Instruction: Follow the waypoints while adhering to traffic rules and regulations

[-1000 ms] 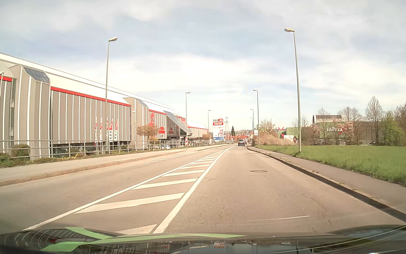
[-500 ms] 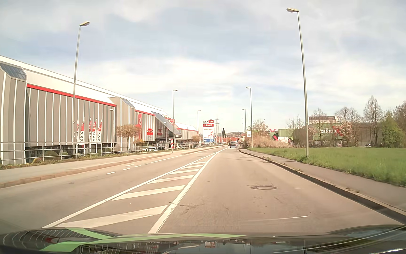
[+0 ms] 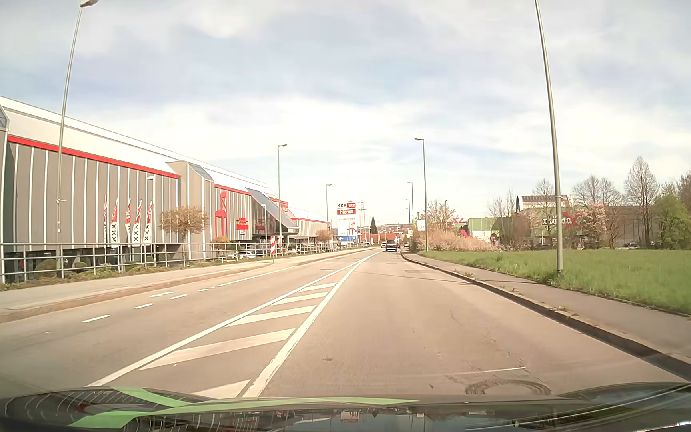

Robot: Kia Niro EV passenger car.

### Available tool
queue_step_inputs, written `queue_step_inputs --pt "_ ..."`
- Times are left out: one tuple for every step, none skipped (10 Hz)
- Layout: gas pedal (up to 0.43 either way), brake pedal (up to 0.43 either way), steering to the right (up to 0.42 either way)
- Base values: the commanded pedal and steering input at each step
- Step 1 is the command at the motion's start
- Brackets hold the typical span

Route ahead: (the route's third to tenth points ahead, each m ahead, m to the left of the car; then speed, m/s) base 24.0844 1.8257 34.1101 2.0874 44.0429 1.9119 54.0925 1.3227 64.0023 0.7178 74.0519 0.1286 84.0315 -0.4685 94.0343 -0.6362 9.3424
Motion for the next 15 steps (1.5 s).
queue_step_inputs --pt "0.138 0.000 0.007" --pt "0.138 0.000 0.007" --pt "0.138 0.000 0.006" --pt "0.138 0.000 0.005" --pt "0.110 0.000 0.005" --pt "0.087 0.000 0.005" --pt "0.087 0.000 0.004" --pt "0.087 0.000 0.002" --pt "0.087 0.000 0.002" --pt "0.087 0.000 0.002" --pt "0.087 0.000 0.002" --pt "0.079 0.000 0.002" --pt "0.059 0.000 0.002" --pt "0.039 0.000 0.002" --pt "0.039 0.000 0.002"
